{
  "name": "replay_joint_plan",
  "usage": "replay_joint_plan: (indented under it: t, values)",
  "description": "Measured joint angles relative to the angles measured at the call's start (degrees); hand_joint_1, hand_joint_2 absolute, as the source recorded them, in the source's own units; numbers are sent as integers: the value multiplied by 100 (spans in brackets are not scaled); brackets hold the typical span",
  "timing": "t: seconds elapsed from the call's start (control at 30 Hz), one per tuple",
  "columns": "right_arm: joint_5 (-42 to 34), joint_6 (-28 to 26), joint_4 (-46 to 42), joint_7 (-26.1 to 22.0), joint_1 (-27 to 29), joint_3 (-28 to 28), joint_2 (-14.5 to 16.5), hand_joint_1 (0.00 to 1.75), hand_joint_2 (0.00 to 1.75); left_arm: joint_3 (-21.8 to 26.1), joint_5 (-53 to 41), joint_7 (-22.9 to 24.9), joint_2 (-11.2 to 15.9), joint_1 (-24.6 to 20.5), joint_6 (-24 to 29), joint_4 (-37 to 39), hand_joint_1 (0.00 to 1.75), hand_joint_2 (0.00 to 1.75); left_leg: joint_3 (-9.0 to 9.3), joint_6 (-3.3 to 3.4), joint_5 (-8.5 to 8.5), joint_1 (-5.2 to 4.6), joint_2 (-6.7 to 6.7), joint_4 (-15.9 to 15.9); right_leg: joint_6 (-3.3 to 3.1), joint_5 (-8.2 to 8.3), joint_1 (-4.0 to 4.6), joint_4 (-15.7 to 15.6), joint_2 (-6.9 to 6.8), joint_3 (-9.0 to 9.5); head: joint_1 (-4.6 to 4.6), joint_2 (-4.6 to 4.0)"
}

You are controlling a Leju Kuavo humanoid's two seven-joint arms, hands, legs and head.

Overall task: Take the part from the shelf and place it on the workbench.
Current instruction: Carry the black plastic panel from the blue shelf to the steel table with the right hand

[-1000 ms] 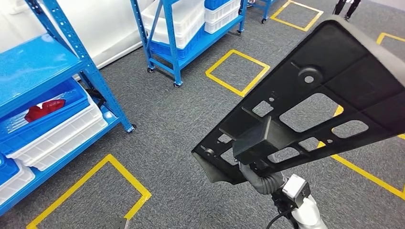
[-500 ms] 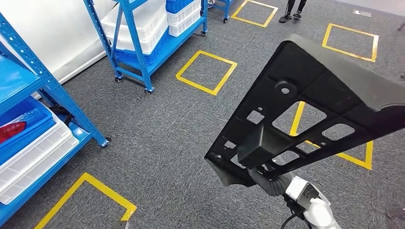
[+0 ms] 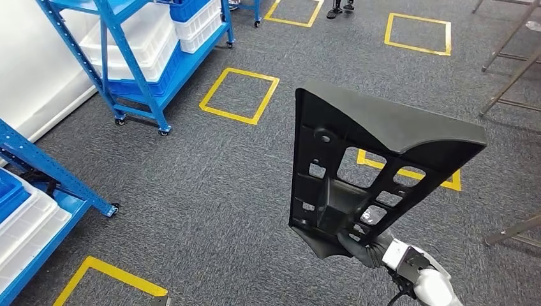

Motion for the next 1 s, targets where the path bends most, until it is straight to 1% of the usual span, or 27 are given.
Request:
replay_joint_plan:
  t: [0.03, 0.07, 0.1, 0.13, 0.17, 0.2, 0.23, 0.27, 0.3, 0.33, 0.37, 0.4, 0.47, 0.5, 0.53, 0.6, 0.63, 0.67, 0.7, 0.73, 0.77, 0.8, 0.83, 0.87, 0.9, 0.97, 1.0]
  values:
    - [-2, 16, 7, 47, 16, 2, -28, 175, 175, -8, 1, -13, 4, -1, -1, 0, 0, 175, -74, -21, -133, 15, -125, 185, -45, 15, -5, -15, 60, 1, 0, 0]
    - [0, 32, 17, 109, 27, 8, -44, 175, 175, -12, 1, -26, 9, 6, -2, 0, 0, 175, -208, -29, -317, 26, -283, 491, -78, 26, -2, -23, 119, 0, 0, 0]
    - [9, 44, 32, 176, 39, 18, -56, 175, 175, -18, -6, -36, 13, 15, -1, 0, 0, 175, -395, -24, -525, 26, -398, 897, -104, 31, 14, -24, 186, -6, 0, 0]
    - [25, 52, 49, 241, 68, 32, -73, 175, 175, -31, -22, -42, 18, 23, -1, 0, 0, 175, -589, -14, -690, 26, -454, 1301, -121, 35, 35, -22, 257, -11, 0, 0]
    - [40, 51, 63, 297, 111, 46, -94, 175, 175, -49, -40, -46, 24, 26, 0, 0, 0, 175, -726, 3, -755, 23, -475, 1568, -128, 37, 57, -20, 331, -14, 0, 0]
    - [52, 50, 74, 338, 161, 58, -121, 175, 175, -69, -57, -48, 31, 24, 1, 0, 0, 175, -771, 30, -706, 17, -485, 1629, -132, 39, 77, -17, 406, -14, 0, 0]
    - [59, 48, 79, 363, 207, 67, -151, 175, 175, -87, -69, -49, 38, 18, 1, 0, 0, 175, -696, 68, -540, 6, -504, 1432, -134, 40, 91, -13, 483, -12, 0, 0]
    - [63, 47, 80, 378, 244, 73, -178, 175, 175, -97, -73, -50, 48, 10, 1, 0, 0, 175, -527, 115, -311, -11, -572, 1048, -132, 42, 97, -9, 559, -9, 0, 0]
    - [64, 42, 80, 390, 273, 78, -200, 175, 175, -103, -75, -53, 61, 0, 1, 0, 0, 175, -338, 164, -121, -28, -707, 623, -125, 47, 100, -6, 632, -10, 0, 0]
    - [63, 34, 80, 401, 297, 84, -219, 175, 175, -107, -76, -56, 73, -11, -2, 0, 0, 175, -184, 196, 16, -42, -817, 270, -110, 54, 97, -2, 702, -14, 0, 0]
    - [44, 26, 80, 409, 328, 89, -249, 175, 175, -111, -78, -61, 83, -24, -4, 0, 0, 175, -91, 215, 77, -56, -896, 59, -86, 64, 89, -2, 760, -24, 0, 0]
    - [5, 19, 79, 411, 370, 92, -295, 175, 175, -118, -80, -67, 91, -41, -7, 0, 0, 175, -62, 225, 76, -68, -918, -17, -54, 77, 76, -8, 813, -36, 0, 0]
    - [-145, 12, 79, 386, 450, 90, -460, 175, 175, -142, -84, -84, 92, -87, -10, 0, 0, 175, -35, 258, 125, -69, -798, -81, 14, 102, 54, -18, 883, -58, 0, 0]
    - [-231, 2, 79, 354, 468, 84, -546, 175, 175, -156, -81, -95, 91, -109, -9, 0, 0, 175, -16, 287, 161, -60, -737, -133, 38, 72, 60, 28, 804, -88, 1, 0]
    - [-306, -19, 80, 308, 461, 78, -617, 175, 175, -171, -76, -105, 91, -124, -4, 0, 0, 175, 1, 317, 200, -48, -663, -185, 56, -18, 71, 162, 671, -159, 1, 0]
    - [-395, -107, 92, 186, 405, 76, -670, 175, 175, -190, -69, -112, 98, -118, 21, 0, 0, 175, 12, 351, 233, -53, -505, -237, 93, -358, 71, 751, 346, -446, 1, 0]
    - [-412, -165, 103, 124, 380, 79, -667, 175, 175, -196, -68, -111, 104, -106, 40, 0, 0, 175, 8, 355, 230, -60, -421, -237, 120, -527, 50, 1119, 267, -621, 1, 0]
    - [-418, -225, 115, 72, 367, 83, -654, 175, 175, -200, -64, -109, 112, -94, 58, 0, 0, 175, 6, 351, 222, -65, -342, -236, 148, -617, 22, 1393, 225, -746, 1, 0]
    - [-419, -279, 122, 31, 365, 85, -638, 175, 175, -202, -60, -108, 121, -86, 74, 0, 0, 175, 7, 342, 212, -64, -265, -234, 176, -610, -9, 1490, 197, -783, 2, 0]
    - [-417, -324, 126, 4, 366, 85, -621, 175, 175, -203, -56, -107, 128, -82, 82, 0, 0, 175, 10, 325, 199, -59, -198, -229, 203, -501, -37, 1355, 166, -701, 2, 0]
    - [-414, -361, 126, -17, 366, 85, -604, 175, 175, -204, -52, -107, 135, -81, 86, 0, 0, 175, 18, 300, 180, -49, -135, -215, 229, -321, -61, 1003, 102, -501, 1, 0]
    - [-412, -389, 126, -33, 365, 84, -585, 175, 175, -204, -50, -107, 148, -82, 88, -2, 0, 175, 23, 267, 153, -44, -80, -193, 238, -184, -68, 605, -19, -280, 2, 0]
    - [-408, -410, 123, -45, 366, 83, -567, 175, 175, -204, -50, -108, 159, -83, 88, -4, 0, 175, 28, 226, 115, -49, -30, -156, 222, -79, -64, 268, -115, -100, 1, 0]
    - [-403, -422, 120, -54, 367, 83, -549, 175, 175, -205, -50, -108, 172, -84, 88, -6, 0, 175, 33, 185, 81, -56, 14, -129, 187, -36, -48, 62, -180, 11, 1, 0]
    - [-400, -428, 117, -61, 370, 82, -533, 175, 175, -205, -50, -109, 185, -85, 88, -8, 0, 175, 45, 145, 53, -66, 56, -112, 137, -52, -26, 9, -192, 32, 1, 0]
    - [-395, -433, 110, -69, 382, 78, -514, 175, 175, -209, -46, -108, 192, -93, 93, -9, 0, 175, 78, 76, 17, -55, 141, -110, 46, -51, -6, 21, -59, 17, 0, 0]
    - [-390, -435, 102, -76, 390, 72, -508, 175, 175, -211, -37, -108, 195, -100, 99, -9, 0, 175, 85, 40, -21, -39, 100, -79, 9, -46, -9, 13, 2, 17, 1, 0]
